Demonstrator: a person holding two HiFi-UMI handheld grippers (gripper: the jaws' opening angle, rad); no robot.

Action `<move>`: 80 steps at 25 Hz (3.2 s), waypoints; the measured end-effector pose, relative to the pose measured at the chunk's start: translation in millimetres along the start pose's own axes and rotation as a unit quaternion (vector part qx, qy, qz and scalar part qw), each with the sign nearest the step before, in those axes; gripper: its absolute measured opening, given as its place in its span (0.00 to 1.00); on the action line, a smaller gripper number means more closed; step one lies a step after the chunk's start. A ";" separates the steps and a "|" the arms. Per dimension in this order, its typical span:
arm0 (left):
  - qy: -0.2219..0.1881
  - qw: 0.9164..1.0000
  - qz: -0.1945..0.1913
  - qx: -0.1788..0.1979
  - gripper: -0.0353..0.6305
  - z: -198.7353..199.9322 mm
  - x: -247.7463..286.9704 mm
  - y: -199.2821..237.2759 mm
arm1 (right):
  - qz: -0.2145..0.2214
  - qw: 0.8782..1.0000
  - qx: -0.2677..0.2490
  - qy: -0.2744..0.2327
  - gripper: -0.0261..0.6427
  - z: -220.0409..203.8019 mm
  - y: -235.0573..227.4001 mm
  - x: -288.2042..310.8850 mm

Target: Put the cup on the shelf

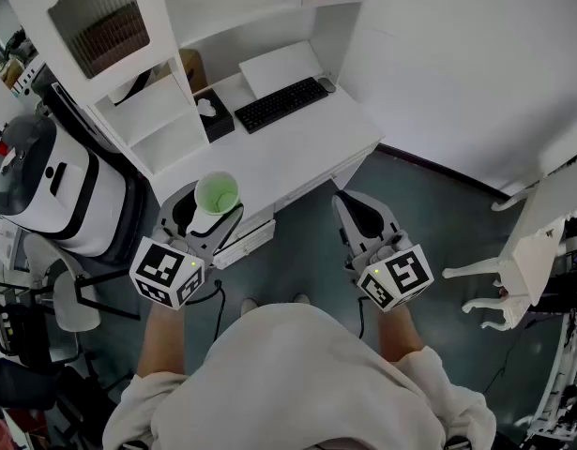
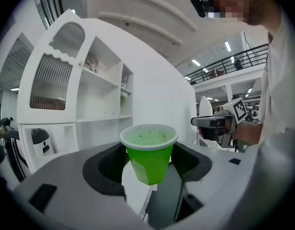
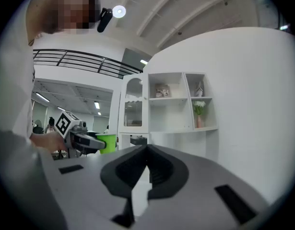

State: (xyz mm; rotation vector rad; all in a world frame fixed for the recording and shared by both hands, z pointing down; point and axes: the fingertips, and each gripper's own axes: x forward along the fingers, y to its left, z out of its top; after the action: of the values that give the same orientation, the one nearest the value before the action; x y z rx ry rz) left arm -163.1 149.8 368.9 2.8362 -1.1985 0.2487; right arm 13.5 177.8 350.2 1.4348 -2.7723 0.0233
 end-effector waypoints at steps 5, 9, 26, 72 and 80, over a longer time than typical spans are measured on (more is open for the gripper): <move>0.002 1.000 0.001 -0.002 0.50 -1.6 5.7 0.1 | 0.002 1.000 0.001 0.000 0.04 -2.2 -4.9 0.6; 0.004 1.000 0.006 -0.005 0.50 -1.7 11.3 1.1 | 0.005 1.000 0.003 0.000 0.05 -4.0 -9.3 0.3; 0.010 0.998 0.065 -0.013 0.50 5.8 41.0 -32.9 | 0.067 0.997 0.014 0.030 0.05 -34.3 -56.3 -36.4; -0.007 1.000 0.012 -0.012 0.50 21.4 181.5 193.2 | 0.003 1.000 -0.007 0.030 0.05 -28.1 -136.7 191.0; -0.004 0.999 0.040 -0.017 0.50 40.1 226.8 216.4 | 0.024 0.999 -0.002 0.027 0.05 -26.8 -190.7 218.5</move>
State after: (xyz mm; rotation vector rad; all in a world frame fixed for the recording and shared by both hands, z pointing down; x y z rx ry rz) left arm -157.4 -166.2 364.4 2.7660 -1.3054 0.2194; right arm 43.3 -109.9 383.1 1.3447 -2.7606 0.0562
